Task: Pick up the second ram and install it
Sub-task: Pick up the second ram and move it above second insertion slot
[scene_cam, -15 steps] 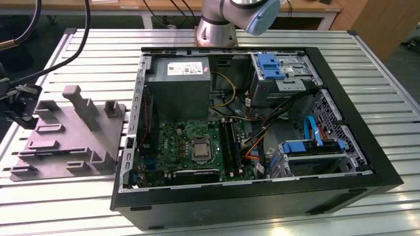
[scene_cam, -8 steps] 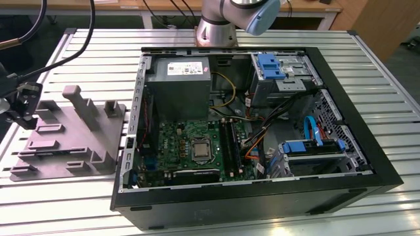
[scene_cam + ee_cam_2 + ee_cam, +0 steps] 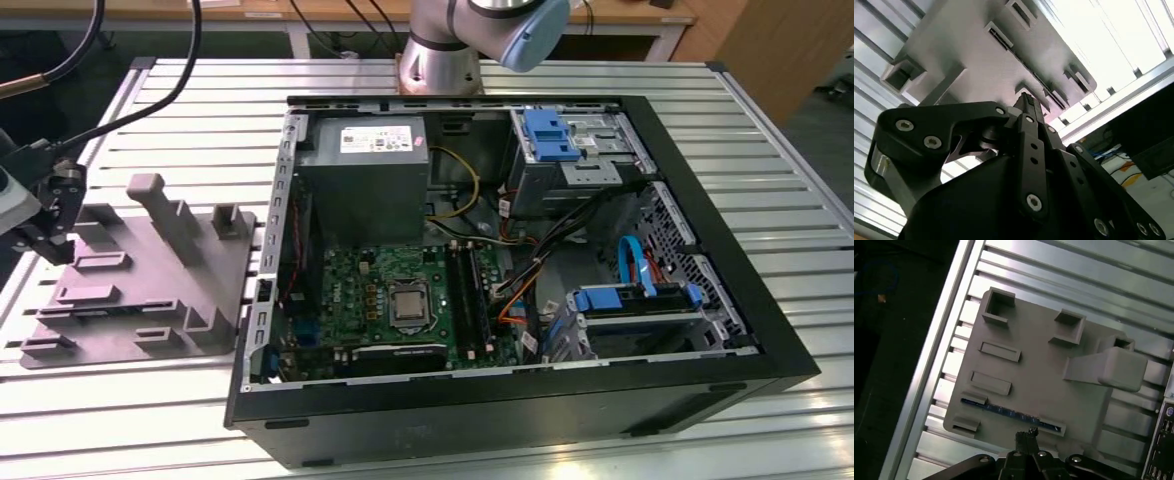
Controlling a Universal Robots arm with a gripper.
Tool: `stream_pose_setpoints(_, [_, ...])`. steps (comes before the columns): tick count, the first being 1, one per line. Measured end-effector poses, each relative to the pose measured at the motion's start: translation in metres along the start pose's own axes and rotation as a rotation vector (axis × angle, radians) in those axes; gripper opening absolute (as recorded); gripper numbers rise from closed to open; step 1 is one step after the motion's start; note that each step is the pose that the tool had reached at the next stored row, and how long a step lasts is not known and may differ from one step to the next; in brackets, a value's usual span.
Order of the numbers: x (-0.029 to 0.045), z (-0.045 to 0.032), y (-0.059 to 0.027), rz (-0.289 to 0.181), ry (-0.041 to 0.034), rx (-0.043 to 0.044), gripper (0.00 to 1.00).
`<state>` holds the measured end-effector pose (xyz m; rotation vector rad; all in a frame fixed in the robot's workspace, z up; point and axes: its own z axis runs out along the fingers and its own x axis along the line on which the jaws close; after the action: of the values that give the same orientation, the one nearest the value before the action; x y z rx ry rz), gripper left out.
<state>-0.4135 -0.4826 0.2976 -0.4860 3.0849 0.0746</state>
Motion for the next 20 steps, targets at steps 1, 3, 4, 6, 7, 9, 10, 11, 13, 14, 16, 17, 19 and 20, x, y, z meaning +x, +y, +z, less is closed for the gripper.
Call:
stream_pose_setpoints(1, [0.0,0.0002,0.0,-0.018,0.0008,-0.0004,0.1])
stream_pose_setpoints(3, [0.0,0.0005,0.0,-0.054,0.0024,-0.0013,0.1])
stream_pose_setpoints(4, [0.0,0.0007,0.0,-0.072,0.0032,-0.0018,0.1])
stream_pose_setpoints(6, [0.0,0.001,-0.0001,-0.108,0.0048,-0.0027,0.1])
stream_pose_setpoints(7, [0.0,0.0011,0.0,-0.126,0.0056,-0.0031,0.1])
stream_pose_setpoints(9, [0.0,0.0014,-0.0001,-0.163,0.0073,-0.004,0.1])
stream_pose_setpoints(10, [0.0,0.0016,-0.0001,-0.181,0.0081,-0.0045,0.1])
stream_pose_setpoints(11, [0.0,0.0017,-0.0001,-0.199,0.0089,-0.0049,0.1])
stream_pose_setpoints(13, [0.0,0.0021,-0.0001,-0.235,0.0104,-0.0059,0.1])
stream_pose_setpoints(14, [0.0,0.0023,-0.0001,-0.254,0.0112,-0.0063,0.1])
stream_pose_setpoints(16, [0.0,0.0025,-0.0001,-0.29,0.0129,-0.0072,0.1])
stream_pose_setpoints(17, [0.0,0.0027,-0.0001,-0.308,0.0136,-0.0077,0.1])
stream_pose_setpoints(19, [0.0,0.003,-0.0002,-0.344,0.0152,-0.0086,0.1])
stream_pose_setpoints(20, [0.0001,0.0032,-0.0002,-0.363,0.0162,-0.009,0.1])
